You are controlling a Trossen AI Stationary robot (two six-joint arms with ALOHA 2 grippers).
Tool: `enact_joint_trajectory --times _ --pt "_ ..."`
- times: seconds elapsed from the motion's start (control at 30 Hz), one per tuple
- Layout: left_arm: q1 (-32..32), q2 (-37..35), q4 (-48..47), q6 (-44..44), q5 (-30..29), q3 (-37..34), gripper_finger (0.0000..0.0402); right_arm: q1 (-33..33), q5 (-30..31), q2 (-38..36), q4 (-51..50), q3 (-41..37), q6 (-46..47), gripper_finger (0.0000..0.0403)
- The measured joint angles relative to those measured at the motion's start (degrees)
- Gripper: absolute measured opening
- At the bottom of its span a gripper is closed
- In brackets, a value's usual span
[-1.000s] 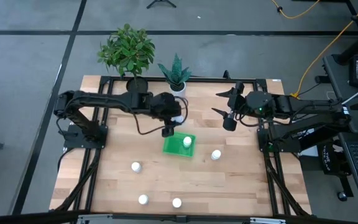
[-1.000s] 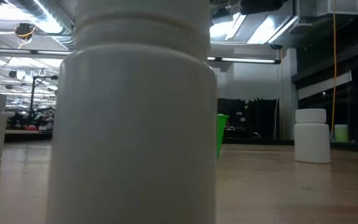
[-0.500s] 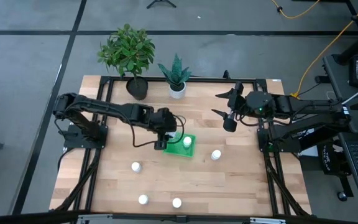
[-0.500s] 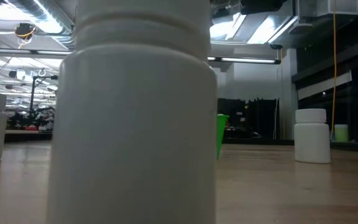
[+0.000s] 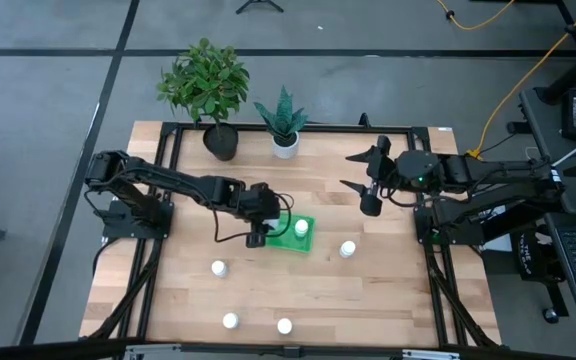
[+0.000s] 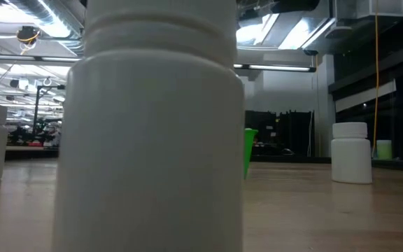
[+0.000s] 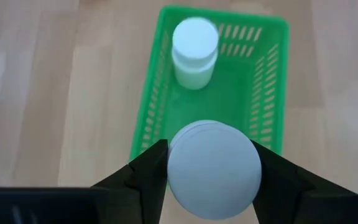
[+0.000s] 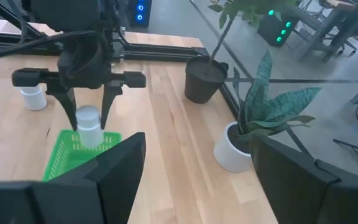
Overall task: Pick and place pill bottles into a basket
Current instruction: Put the pill bottle into the bin
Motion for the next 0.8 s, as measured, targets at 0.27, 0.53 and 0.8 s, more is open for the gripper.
enact_joint_trajectory --times 0.27,0.53,0.8 --pt "0.48 2.26 5.01 0.11 2.97 0.09 0.0175 0.00 0.02 0.00 -0.08 0.00 -0.15 0.0291" --pt "0.55 9.08 5.19 0.58 4.51 2.15 0.0175 0.00 0.02 0.00 -0.49 0.00 -0.02 0.0291" --pt "2.83 9.81 3.58 2.73 2.16 2.93 0.0175 0.00 0.00 0.00 -0.67 0.00 0.03 0.0291"
